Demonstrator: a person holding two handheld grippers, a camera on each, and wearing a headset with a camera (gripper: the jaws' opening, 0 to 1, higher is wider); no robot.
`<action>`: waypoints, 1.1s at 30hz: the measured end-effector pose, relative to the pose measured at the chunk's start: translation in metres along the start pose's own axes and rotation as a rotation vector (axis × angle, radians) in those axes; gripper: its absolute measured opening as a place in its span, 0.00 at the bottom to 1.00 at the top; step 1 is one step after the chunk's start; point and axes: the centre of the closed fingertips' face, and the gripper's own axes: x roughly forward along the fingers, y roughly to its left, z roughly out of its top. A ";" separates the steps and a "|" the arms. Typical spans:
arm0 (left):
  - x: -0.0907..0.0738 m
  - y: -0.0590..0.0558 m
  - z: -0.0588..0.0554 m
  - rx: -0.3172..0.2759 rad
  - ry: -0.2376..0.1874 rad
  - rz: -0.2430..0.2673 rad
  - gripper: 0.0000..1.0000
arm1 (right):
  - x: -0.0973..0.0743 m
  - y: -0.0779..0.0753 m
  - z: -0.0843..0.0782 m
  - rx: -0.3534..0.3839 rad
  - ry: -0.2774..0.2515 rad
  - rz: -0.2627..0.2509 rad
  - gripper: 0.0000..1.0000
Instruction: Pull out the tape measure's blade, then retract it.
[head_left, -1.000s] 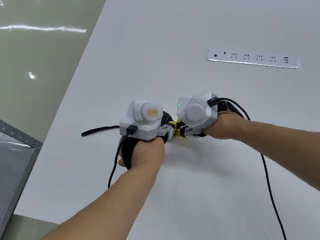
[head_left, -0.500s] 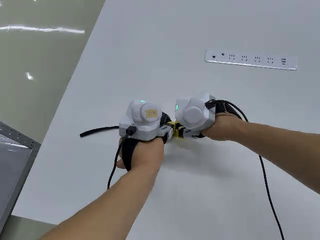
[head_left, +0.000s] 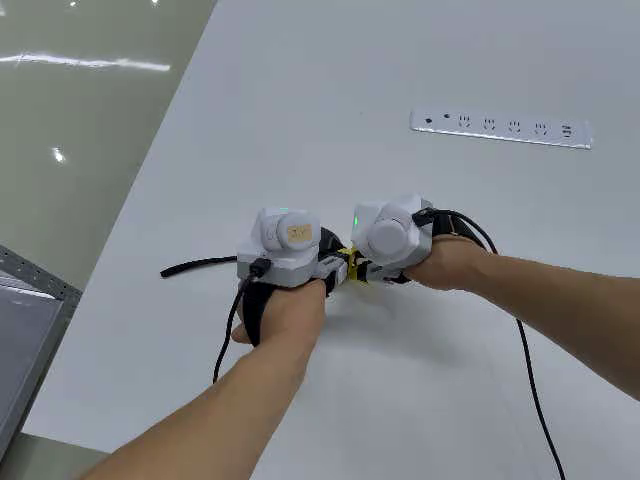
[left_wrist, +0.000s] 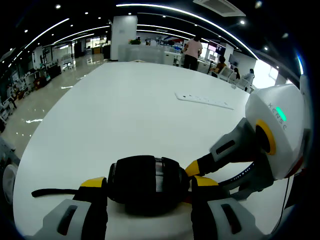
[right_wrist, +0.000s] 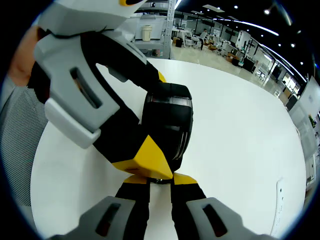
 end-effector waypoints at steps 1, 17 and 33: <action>0.000 0.000 0.000 0.002 0.000 -0.001 0.66 | 0.000 0.000 0.000 0.000 0.001 -0.001 0.16; -0.007 -0.002 -0.008 0.043 0.028 -0.025 0.72 | -0.003 -0.004 -0.003 0.073 -0.007 -0.058 0.21; -0.021 0.010 -0.016 0.052 0.030 -0.012 0.76 | -0.014 -0.004 -0.008 0.202 -0.044 -0.119 0.22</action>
